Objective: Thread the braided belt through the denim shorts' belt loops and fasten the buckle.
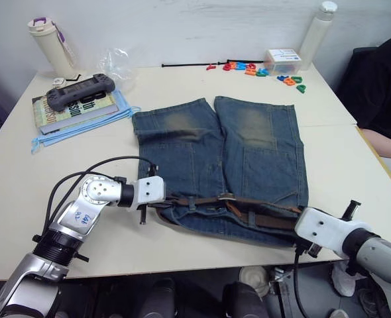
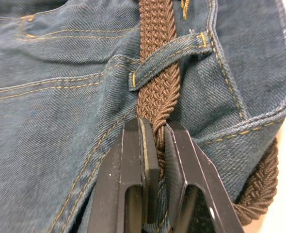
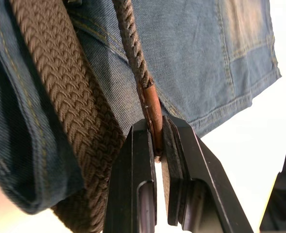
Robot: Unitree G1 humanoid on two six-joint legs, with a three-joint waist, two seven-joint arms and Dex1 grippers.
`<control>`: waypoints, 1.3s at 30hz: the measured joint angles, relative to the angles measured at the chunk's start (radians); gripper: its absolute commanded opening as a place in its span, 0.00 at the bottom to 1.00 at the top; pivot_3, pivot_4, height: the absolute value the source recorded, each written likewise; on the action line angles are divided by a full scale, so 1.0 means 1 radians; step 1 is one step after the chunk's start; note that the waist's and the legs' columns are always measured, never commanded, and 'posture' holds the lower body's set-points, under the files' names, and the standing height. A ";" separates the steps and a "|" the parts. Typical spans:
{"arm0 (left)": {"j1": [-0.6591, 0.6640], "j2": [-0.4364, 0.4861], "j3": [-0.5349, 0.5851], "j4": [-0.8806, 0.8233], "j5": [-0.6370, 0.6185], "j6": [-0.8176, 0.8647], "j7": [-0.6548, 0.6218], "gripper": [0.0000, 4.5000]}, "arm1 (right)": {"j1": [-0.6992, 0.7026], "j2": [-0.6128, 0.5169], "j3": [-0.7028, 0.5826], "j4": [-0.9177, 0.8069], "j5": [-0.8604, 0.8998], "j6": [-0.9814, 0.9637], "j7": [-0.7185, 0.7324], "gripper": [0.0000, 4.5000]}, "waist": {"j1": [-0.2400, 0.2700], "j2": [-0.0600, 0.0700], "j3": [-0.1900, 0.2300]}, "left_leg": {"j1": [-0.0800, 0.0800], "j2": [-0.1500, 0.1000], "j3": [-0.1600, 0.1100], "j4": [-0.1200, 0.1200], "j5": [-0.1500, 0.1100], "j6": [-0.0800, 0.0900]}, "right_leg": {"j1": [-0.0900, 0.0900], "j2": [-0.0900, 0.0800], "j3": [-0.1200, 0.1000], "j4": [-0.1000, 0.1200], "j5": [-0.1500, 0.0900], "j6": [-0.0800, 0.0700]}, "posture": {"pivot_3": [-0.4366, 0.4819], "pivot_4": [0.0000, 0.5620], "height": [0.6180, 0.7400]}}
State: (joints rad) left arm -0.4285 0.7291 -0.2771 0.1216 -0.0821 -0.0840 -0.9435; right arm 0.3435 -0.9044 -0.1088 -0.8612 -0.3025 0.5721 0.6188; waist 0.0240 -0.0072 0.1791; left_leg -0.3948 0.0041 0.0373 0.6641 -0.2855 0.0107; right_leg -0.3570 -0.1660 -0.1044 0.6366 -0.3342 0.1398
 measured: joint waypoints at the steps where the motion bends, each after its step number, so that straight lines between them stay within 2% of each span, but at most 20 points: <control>1: 0.017 0.000 0.012 -0.001 0.000 -0.015 0.016 0.00 | -0.014 0.010 0.019 -0.001 -0.004 0.013 -0.001 0.00 | 0.000 0.000 0.000 | 0.000 0.000 0.000 0.000 0.000 0.000 | 0.000 0.000 0.000 0.000 0.000 0.000 | 0.48 0.27 0.54; 6: 0.073 0.000 0.045 -0.031 0.006 -0.032 0.072 0.00 | -0.065 0.083 0.083 -0.003 -0.012 0.099 -0.003 0.00 | 0.001 0.000 0.000 | -0.001 0.001 0.000 0.000 -0.001 -0.001 | -0.001 0.000 0.000 0.000 0.000 0.000 | 0.48 0.27 0.54; 12: 0.092 -0.002 0.050 -0.051 0.011 -0.033 0.096 0.00 | -0.090 0.093 0.093 -0.006 -0.012 0.148 0.000 0.00 | 0.001 0.000 0.000 | -0.001 0.001 0.000 0.000 -0.003 -0.005 | -0.001 0.000 -0.001 -0.001 0.000 0.000 | 0.48 0.27 0.54; 29: 0.108 -0.002 0.059 -0.064 0.033 -0.059 0.100 0.00 | -0.112 0.121 0.112 -0.006 -0.025 0.152 -0.003 0.00 | 0.000 0.000 0.000 | -0.003 0.002 0.000 0.000 -0.004 -0.006 | -0.002 0.001 -0.001 -0.003 0.000 0.000 | 0.48 0.27 0.54; 39: 0.117 -0.002 0.072 -0.057 0.039 -0.081 0.104 0.00 | -0.135 0.121 0.229 -0.002 -0.131 0.063 -0.037 0.00 | -0.001 0.001 0.001 | -0.004 0.004 0.000 -0.001 -0.005 -0.007 | -0.003 0.003 -0.001 -0.005 0.000 -0.001 | 0.48 0.27 0.54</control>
State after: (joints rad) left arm -0.3111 0.7272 -0.2051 0.0646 -0.0432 -0.1647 -0.8392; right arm 0.2081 -0.7838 0.1200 -0.8628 -0.4338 0.6346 0.5814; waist 0.0232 -0.0062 0.1797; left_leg -0.3984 0.0078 0.0373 0.6635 -0.2904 0.0038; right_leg -0.3599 -0.1630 -0.1057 0.6320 -0.3343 0.1389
